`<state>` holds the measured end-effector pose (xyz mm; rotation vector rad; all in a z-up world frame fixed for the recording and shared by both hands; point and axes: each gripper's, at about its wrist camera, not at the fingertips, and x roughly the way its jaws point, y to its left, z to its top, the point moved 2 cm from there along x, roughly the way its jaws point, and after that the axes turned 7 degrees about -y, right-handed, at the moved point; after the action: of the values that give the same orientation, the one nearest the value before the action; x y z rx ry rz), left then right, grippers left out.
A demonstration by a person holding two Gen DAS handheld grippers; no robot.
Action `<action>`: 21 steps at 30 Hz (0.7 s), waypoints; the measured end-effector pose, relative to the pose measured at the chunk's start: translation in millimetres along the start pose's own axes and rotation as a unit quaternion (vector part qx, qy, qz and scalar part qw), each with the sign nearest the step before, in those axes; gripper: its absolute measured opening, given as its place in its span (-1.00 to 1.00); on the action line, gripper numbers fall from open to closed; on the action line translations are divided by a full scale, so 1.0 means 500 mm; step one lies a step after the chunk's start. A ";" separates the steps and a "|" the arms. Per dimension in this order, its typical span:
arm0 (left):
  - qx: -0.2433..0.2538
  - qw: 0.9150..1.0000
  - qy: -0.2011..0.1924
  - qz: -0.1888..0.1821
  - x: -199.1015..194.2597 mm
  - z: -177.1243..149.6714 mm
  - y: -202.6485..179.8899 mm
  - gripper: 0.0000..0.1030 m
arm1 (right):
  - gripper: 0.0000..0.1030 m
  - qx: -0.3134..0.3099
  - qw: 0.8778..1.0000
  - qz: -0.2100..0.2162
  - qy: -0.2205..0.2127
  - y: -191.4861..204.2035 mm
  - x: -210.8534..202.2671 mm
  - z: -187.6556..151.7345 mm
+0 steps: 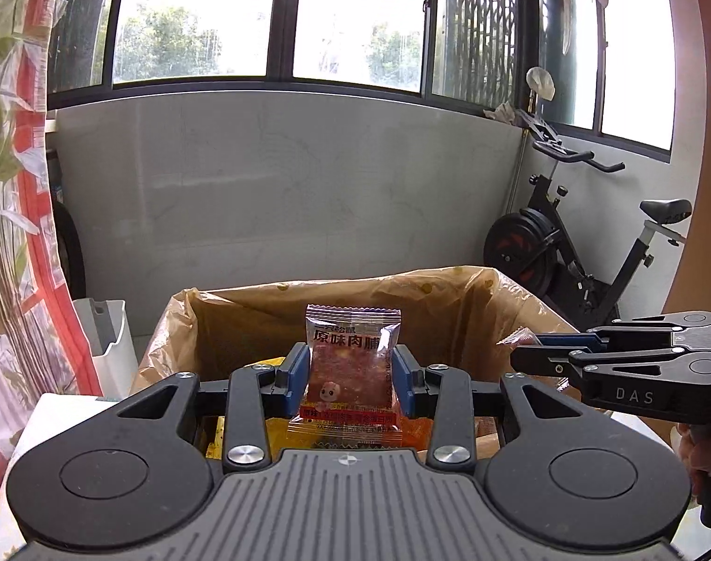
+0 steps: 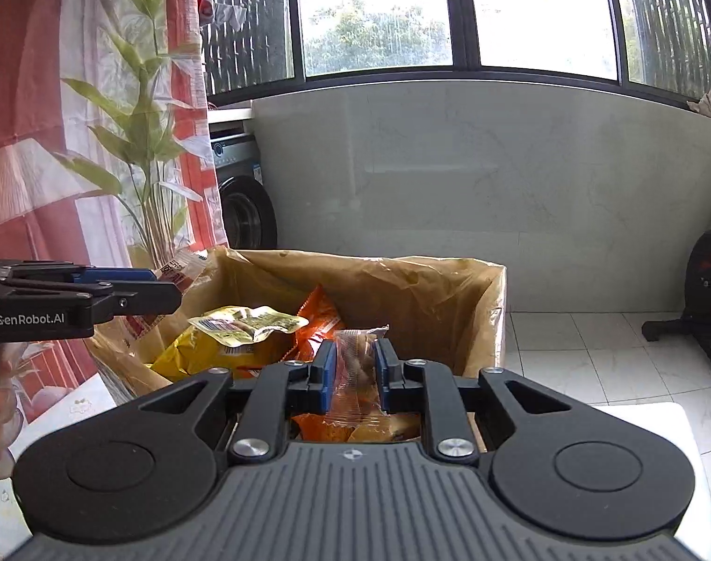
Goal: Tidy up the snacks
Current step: 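Lift the red packet and clear packet and carry them over the box, then open both tools to drop the red and clear packets into the box, then move both open tools back toward the green wrapped snack on the table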
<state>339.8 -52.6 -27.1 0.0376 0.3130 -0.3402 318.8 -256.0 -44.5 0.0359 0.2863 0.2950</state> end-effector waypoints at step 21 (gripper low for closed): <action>0.011 1.000 -0.002 -0.002 -0.048 0.004 0.042 0.27 | -0.13 0.009 1.000 -0.024 0.009 0.004 -0.036 -0.017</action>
<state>326.0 -25.4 -17.9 0.0566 0.3048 -0.3484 299.4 -259.5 -47.5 0.0448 0.3064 0.2460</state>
